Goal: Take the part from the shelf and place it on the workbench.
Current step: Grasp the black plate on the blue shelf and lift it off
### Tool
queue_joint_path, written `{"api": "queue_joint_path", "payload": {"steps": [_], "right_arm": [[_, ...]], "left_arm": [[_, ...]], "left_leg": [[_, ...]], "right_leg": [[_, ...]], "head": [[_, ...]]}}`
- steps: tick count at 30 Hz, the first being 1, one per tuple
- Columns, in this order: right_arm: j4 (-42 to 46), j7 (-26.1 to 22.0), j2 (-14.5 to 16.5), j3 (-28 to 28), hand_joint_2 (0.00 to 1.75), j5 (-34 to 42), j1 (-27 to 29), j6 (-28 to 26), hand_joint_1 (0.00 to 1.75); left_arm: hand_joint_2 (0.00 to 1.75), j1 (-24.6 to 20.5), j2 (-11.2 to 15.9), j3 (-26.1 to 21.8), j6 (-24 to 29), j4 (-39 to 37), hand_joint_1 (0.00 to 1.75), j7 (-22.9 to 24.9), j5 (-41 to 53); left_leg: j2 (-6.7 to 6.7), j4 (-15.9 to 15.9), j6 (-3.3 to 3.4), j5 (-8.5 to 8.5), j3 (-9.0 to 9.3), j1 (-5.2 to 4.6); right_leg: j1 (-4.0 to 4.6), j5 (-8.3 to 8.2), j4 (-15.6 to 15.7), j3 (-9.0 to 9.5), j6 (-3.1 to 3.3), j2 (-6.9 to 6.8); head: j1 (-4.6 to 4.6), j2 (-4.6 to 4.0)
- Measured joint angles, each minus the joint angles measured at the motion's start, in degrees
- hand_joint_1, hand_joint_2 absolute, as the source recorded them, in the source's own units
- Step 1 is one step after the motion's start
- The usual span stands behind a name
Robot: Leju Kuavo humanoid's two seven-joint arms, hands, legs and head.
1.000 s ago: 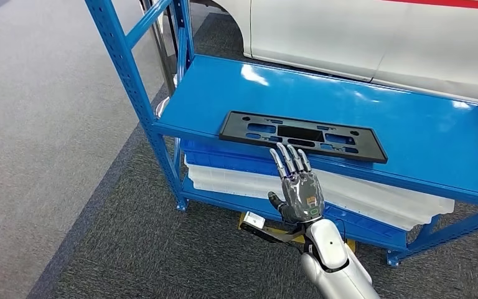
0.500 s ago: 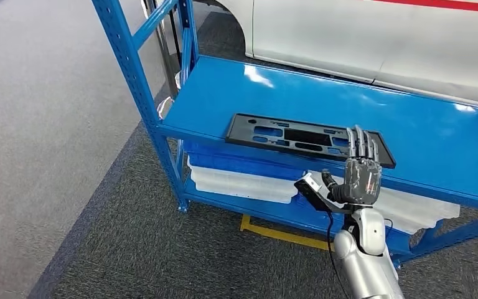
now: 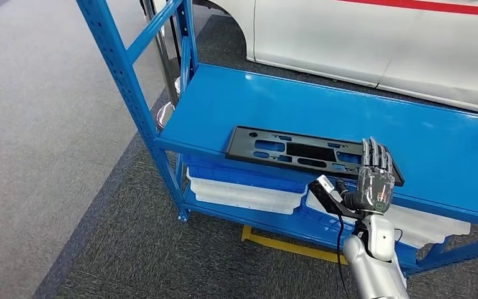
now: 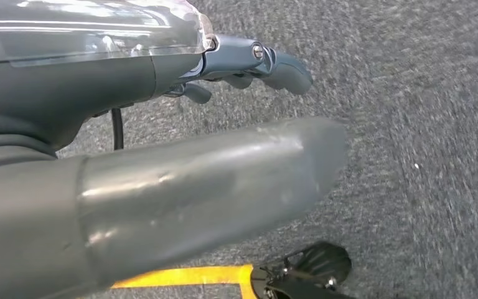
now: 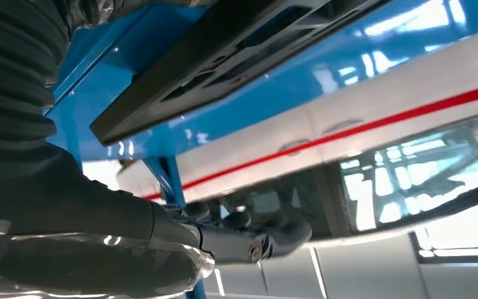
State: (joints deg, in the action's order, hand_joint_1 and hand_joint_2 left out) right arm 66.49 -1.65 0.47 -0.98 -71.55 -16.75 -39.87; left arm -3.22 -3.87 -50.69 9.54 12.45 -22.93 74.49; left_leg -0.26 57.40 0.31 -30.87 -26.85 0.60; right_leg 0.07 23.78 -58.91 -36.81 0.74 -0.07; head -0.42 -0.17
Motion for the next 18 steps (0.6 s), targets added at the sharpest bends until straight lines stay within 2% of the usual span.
{"api": "queue_joint_path", "payload": {"steps": [1, 2, 3, 5, 6, 7, 8, 10, 12, 14, 16, 18], "right_arm": [[-0.2, 0.1, 0.0, 0.0, 1.75, -0.1, -0.1, 0.0, 0.00], [-0.5, 0.2, -0.1, 0.0, 1.75, -0.2, -0.2, 0.0, 0.00], [-0.8, 0.3, -0.1, 0.0, 1.75, -0.3, -0.3, 0.0, 0.00], [-1.6, 0.5, -0.1, 0.0, 1.75, -0.5, -0.3, 0.1, 0.00], [-2.0, 0.7, -0.1, 0.0, 1.75, -0.6, -0.2, 0.2, 0.00], [-2.4, 0.9, -0.1, 0.0, 1.75, -0.7, -0.1, 0.2, 0.00], [-2.7, 1.1, -0.1, 0.0, 1.75, -0.8, 0.0, 0.2, 0.00], [-3.2, 1.4, -0.1, 0.1, 1.75, -0.9, 0.1, 0.3, 0.00], [-3.7, 1.5, -0.1, 0.1, 1.75, -1.0, 0.1, 0.3, 0.00], [-4.0, 1.5, -0.1, 0.2, 1.75, -1.0, 0.2, 0.3, 0.00], [-4.1, 1.5, -0.1, 0.2, 1.75, -1.0, 0.2, 0.3, 0.00], [-4.2, 1.5, -0.2, 0.2, 1.75, -1.0, 0.0, 0.3, 0.00]], "left_arm": [[0.00, 0.0, 0.0, 0.0, 0.0, 0.0, 0.00, 0.0, 0.0], [0.00, -0.1, 0.1, 0.0, 0.0, 0.0, 0.00, 0.0, 0.1], [0.00, -0.2, 0.1, 0.0, 0.0, 0.0, 0.00, 0.0, 0.2], [0.00, -0.2, 0.2, 0.0, 0.0, 0.0, 0.00, 0.0, 0.5], [0.00, -0.1, 0.3, 0.0, 0.0, 0.0, 0.00, 0.0, 0.6], [0.00, 0.0, 0.4, 0.0, 0.0, 0.0, 0.00, 0.0, 0.6], [0.00, 0.1, 0.4, 0.0, 0.0, 0.0, 0.00, 0.0, 0.7], [0.00, 0.3, 0.5, 0.0, 0.0, 0.0, 0.00, 0.0, 0.7], [0.00, 0.2, 0.6, 0.0, 0.0, 0.0, 0.00, 0.1, 0.7], [0.00, 0.3, 0.6, 0.0, 0.0, 0.0, 0.00, 0.1, 0.7], [0.00, 0.4, 0.7, 0.1, 0.1, 0.0, 0.00, 0.1, 0.7], [0.00, 0.3, 0.6, 0.1, 0.1, 0.0, 0.00, 0.1, 0.7]], "left_leg": [[0.04, 1.0, -0.21, 0.07, -0.03, 0.00], [0.06, 3.1, -0.42, -0.19, -0.81, 0.03], [0.06, 6.1, -0.60, -0.94, -2.42, 0.10], [0.05, 13.1, -0.99, -3.75, -7.06, 0.18], [0.06, 15.3, -1.17, -4.77, -9.16, 0.19], [0.06, 15.8, -1.24, -4.76, -10.49, 0.19], [0.06, 14.3, -1.21, -3.33, -10.88, 0.18], [0.08, 7.4, -0.74, 2.41, -9.63, 0.10], [0.09, 2.1, -0.14, 5.43, -8.42, -0.20], [0.05, 1.0, 0.50, 5.35, -8.12, -0.45], [0.02, 0.4, 1.19, 5.76, -7.13, -0.26], [0.03, -0.4, 1.77, 5.61, -5.90, -0.02]], "right_leg": [[-0.16, 0.31, 0.5, 0.79, 0.36, 0.06], [-0.33, 0.60, 0.8, 1.64, 0.73, 0.08], [-0.42, 0.94, 1.1, 2.44, 1.03, 0.06], [-0.38, 1.76, 1.2, 3.47, 1.38, 0.07], [-0.35, 2.22, 1.1, 3.93, 1.36, 0.13], [-0.33, 2.71, 1.1, 4.47, 1.31, 0.22], [-0.32, 3.23, 1.0, 5.09, 1.23, 0.30], [-0.31, 4.35, 0.9, 6.42, 0.93, 0.38], [-0.21, 5.28, 0.8, 7.14, 0.33, 0.42], [-0.11, 5.64, 0.7, 7.40, -0.41, 0.46], [-0.17, 5.86, -0.1, 7.50, -1.00, 0.43], [-0.36, 7.25, -4.0, 5.66, -1.62, 0.38]], "head": [[-0.01, -0.01], [-0.03, -0.01], [-0.04, -0.01], [-0.09, -0.01], [-0.09, -0.01], [-0.10, -0.01], [-0.10, -0.01], [-0.08, -0.01], [-0.07, 0.00], [-0.09, 0.00], [-0.09, 0.00], [-0.05, 0.00]]}}
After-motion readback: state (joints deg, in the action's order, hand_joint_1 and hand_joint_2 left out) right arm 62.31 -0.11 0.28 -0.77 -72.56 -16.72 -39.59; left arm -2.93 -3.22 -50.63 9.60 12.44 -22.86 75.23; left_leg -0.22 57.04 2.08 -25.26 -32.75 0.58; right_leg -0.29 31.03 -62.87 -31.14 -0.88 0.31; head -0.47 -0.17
